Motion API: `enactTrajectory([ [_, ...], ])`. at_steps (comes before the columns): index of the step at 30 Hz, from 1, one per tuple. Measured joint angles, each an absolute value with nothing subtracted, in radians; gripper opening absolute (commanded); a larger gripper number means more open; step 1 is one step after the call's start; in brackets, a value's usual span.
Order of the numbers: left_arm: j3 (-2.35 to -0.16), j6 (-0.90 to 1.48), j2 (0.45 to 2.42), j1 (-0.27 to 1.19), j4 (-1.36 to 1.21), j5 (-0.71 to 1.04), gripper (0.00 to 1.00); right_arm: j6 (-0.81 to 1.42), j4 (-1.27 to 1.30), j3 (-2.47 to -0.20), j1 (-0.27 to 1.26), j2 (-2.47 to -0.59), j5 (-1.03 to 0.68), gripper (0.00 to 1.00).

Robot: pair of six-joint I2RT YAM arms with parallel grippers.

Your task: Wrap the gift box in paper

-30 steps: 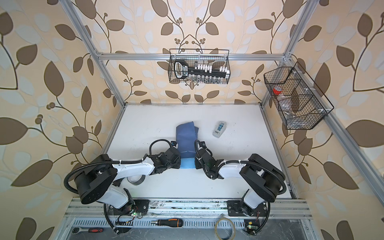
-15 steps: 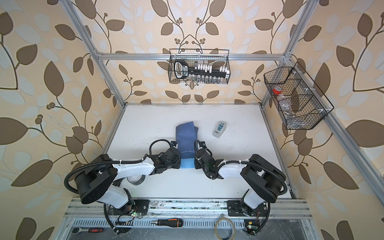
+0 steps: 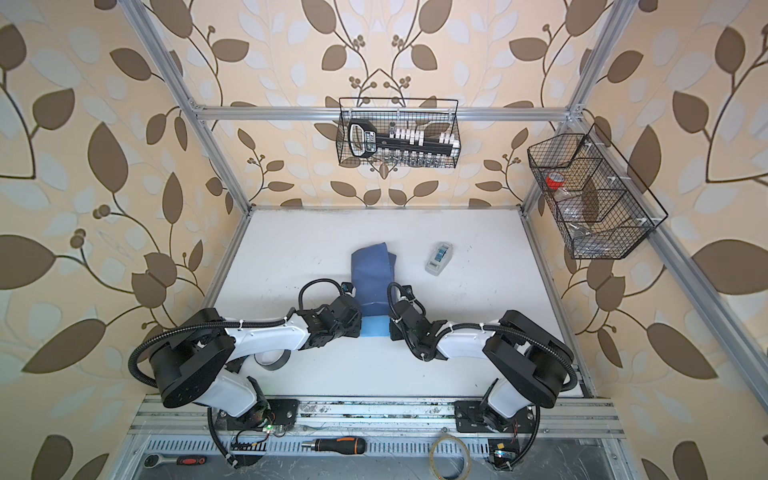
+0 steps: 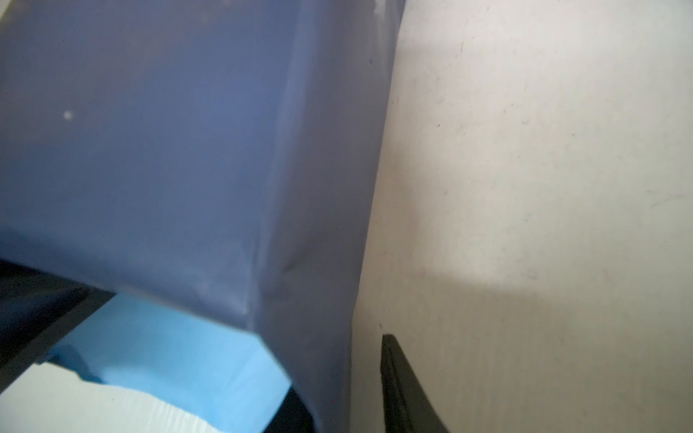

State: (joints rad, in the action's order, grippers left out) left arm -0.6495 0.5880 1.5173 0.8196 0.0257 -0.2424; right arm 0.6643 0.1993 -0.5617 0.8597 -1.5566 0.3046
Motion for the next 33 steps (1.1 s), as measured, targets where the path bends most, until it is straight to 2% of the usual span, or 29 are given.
enactTrajectory([
  [8,-0.649,0.588,1.517,0.82,0.027,-0.245,0.0,0.68,0.196,-0.562,0.864,-1.559,0.307,0.01],
  [15,-0.649,0.588,1.517,0.82,0.029,-0.246,0.0,0.69,0.184,-0.561,0.864,-1.557,0.307,0.21],
  [18,-0.649,0.588,1.517,0.82,0.031,-0.247,0.0,0.699,0.181,-0.544,0.87,-1.537,0.307,0.26],
  [19,-0.65,0.588,1.517,0.82,0.032,-0.247,0.0,0.7,0.179,-0.537,0.875,-1.529,0.306,0.26],
  [27,-0.654,0.588,1.517,0.82,0.042,-0.252,0.0,0.713,0.181,-0.529,0.893,-1.52,0.306,0.02],
  [31,-0.655,0.588,1.517,0.82,0.045,-0.252,0.0,0.715,0.183,-0.529,0.895,-1.524,0.307,0.01],
  [33,-0.655,0.589,1.517,0.82,0.047,-0.252,0.06,0.715,0.184,-0.529,0.895,-1.525,0.307,0.01],
])
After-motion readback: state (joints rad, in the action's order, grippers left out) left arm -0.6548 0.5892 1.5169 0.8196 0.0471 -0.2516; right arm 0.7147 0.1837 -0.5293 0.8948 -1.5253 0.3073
